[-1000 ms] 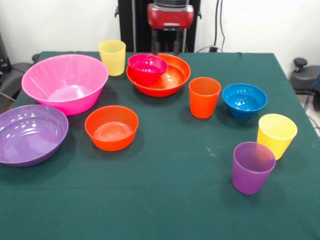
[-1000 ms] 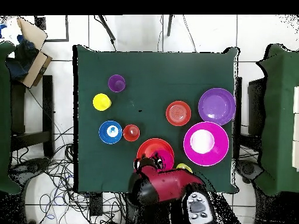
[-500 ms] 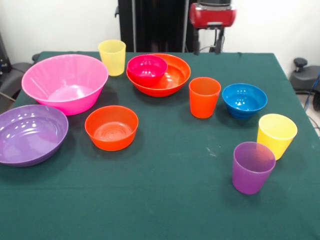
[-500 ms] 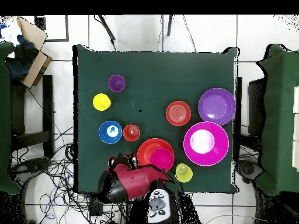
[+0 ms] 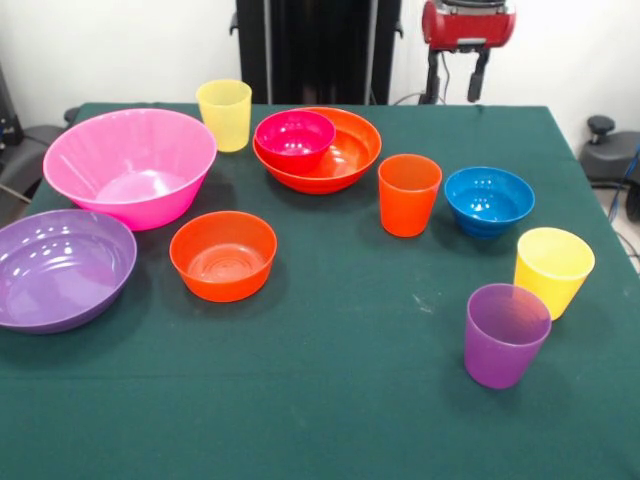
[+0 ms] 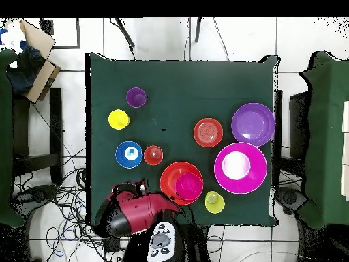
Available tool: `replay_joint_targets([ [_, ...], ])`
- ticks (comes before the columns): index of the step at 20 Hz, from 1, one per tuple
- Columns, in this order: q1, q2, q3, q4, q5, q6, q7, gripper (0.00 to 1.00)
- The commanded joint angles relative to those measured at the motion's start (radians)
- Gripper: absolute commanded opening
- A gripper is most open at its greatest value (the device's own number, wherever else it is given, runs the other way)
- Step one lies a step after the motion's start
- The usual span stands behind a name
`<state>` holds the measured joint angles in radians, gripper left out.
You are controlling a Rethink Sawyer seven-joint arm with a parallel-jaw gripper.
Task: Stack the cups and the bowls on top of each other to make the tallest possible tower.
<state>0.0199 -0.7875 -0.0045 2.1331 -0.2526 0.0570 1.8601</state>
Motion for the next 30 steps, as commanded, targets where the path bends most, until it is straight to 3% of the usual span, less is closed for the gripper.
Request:
replay_joint_targets([
  [1, 0.024, 0.104, 0.010, -0.082, 0.058, 0.043, 0.158, 1.00],
  [11, 0.077, 0.209, -0.022, -0.160, 0.101, 0.002, 0.168, 1.00],
  [23, 0.177, 0.277, -0.063, -0.230, 0.186, 0.001, 0.185, 1.00],
  [30, 0.191, 0.321, -0.067, -0.258, 0.214, -0.021, 0.176, 1.00],
])
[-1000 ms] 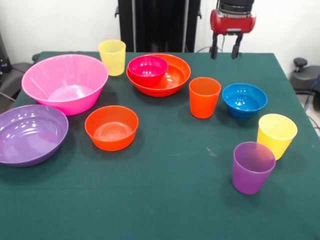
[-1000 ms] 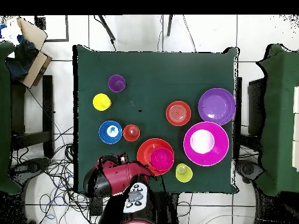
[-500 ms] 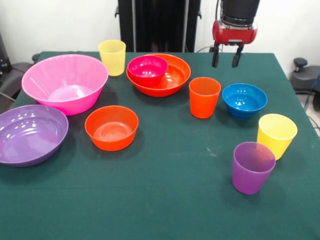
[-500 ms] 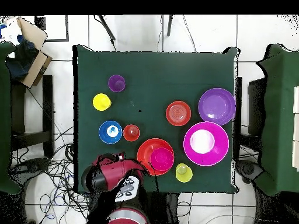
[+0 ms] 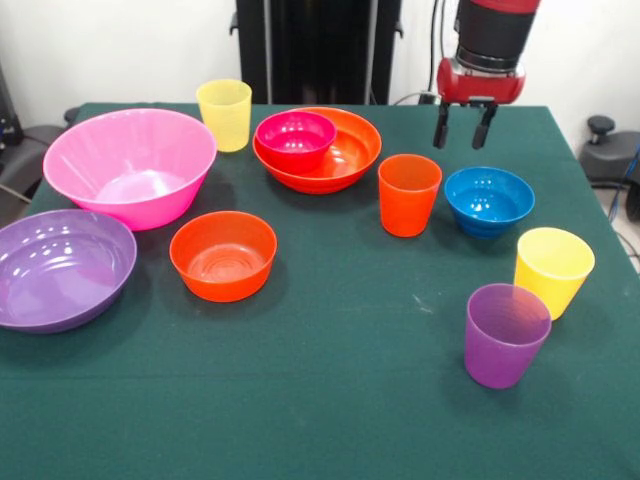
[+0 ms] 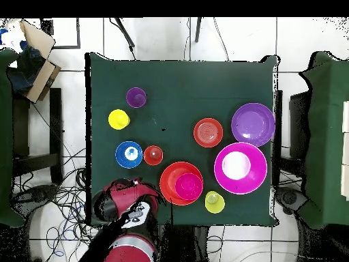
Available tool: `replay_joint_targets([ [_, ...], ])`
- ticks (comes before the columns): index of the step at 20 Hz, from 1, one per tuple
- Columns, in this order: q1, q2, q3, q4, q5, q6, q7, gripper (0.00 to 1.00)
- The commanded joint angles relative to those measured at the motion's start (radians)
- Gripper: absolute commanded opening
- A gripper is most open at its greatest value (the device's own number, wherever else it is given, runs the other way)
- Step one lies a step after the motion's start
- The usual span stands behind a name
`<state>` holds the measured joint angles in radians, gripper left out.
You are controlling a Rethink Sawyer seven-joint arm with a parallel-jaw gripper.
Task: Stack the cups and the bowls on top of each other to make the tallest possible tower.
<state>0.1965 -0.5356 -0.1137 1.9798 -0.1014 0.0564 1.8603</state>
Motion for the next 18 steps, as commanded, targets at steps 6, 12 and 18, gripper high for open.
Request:
replay_joint_targets([
  [6, 0.007, 0.096, 0.045, -0.113, 0.063, -0.047, 0.171, 1.00],
  [12, 0.004, 0.082, 0.060, -0.124, 0.064, -0.020, 0.159, 1.00],
  [18, 0.043, 0.065, 0.049, -0.127, 0.096, 0.011, 0.177, 1.00],
])
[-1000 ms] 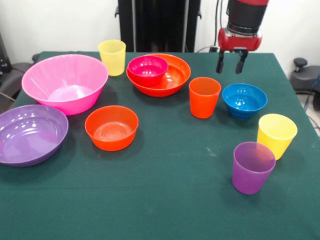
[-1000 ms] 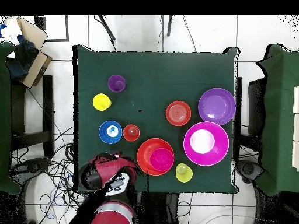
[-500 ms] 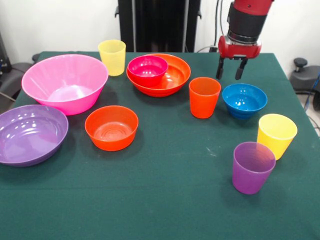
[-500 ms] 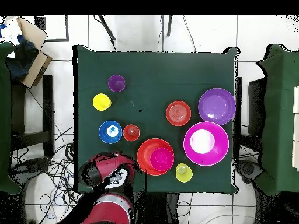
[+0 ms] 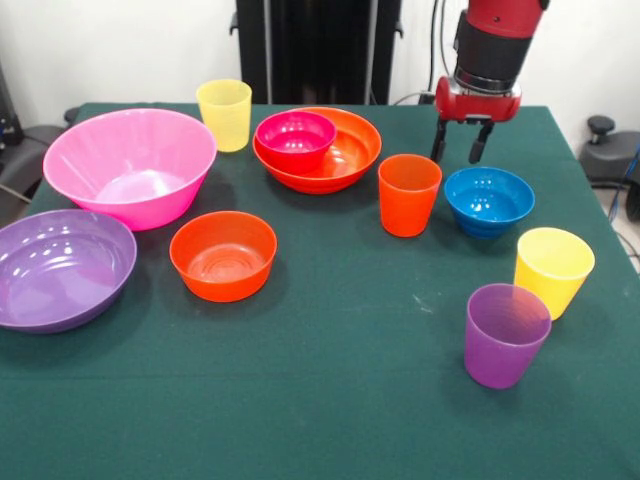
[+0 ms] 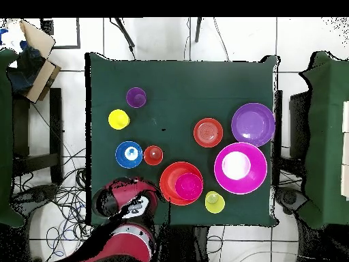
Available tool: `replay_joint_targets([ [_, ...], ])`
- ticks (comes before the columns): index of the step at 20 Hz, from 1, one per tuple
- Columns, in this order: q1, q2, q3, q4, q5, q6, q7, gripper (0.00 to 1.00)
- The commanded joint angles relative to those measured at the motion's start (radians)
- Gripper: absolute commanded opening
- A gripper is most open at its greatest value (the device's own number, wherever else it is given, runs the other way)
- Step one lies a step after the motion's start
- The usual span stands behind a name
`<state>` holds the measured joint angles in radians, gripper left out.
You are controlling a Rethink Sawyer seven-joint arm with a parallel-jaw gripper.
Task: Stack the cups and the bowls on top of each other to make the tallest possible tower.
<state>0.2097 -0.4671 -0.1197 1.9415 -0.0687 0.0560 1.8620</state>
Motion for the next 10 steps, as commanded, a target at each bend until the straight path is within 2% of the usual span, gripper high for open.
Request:
replay_joint_targets([
  [1, 0.035, -0.003, 0.053, -0.089, 0.068, 0.012, 0.178, 1.00],
  [10, 0.064, -0.015, 0.052, -0.091, 0.110, 0.033, 0.179, 1.00],
])
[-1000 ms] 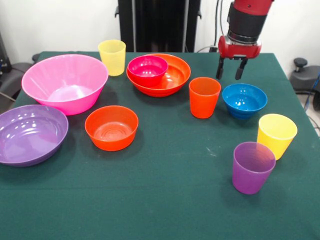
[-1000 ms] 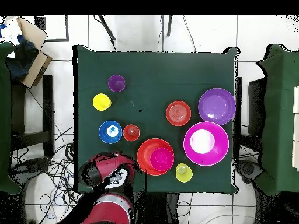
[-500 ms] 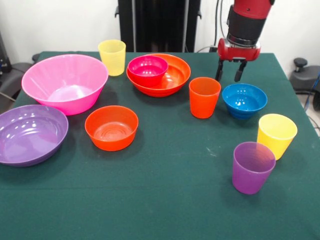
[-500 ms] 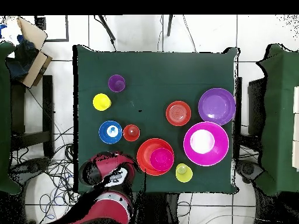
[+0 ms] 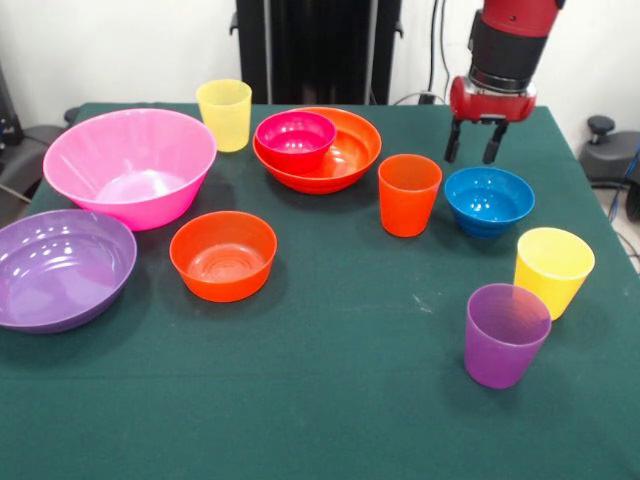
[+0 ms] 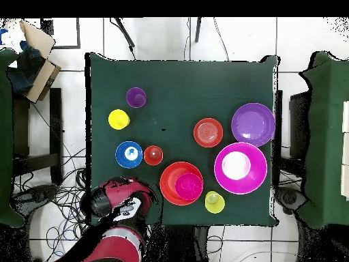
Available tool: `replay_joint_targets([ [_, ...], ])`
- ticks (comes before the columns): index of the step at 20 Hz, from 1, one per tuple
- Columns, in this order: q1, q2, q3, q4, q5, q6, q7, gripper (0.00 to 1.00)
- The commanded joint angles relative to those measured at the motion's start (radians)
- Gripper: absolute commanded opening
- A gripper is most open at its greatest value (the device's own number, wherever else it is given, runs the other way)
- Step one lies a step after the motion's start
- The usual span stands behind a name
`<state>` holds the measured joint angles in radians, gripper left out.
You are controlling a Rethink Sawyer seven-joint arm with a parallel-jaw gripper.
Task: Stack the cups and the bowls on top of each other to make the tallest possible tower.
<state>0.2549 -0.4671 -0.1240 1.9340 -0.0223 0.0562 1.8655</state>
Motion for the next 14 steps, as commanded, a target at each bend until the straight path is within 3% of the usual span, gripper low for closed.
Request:
replay_joint_targets([
  [1, 0.020, -0.021, 0.055, -0.085, 0.067, 0.043, 0.172, 1.00],
  [8, 0.019, -0.056, 0.040, -0.117, 0.076, 0.122, 0.135, 1.00],
  [14, 0.030, -0.031, 0.032, -0.143, 0.090, 0.115, 0.138, 1.00],
])
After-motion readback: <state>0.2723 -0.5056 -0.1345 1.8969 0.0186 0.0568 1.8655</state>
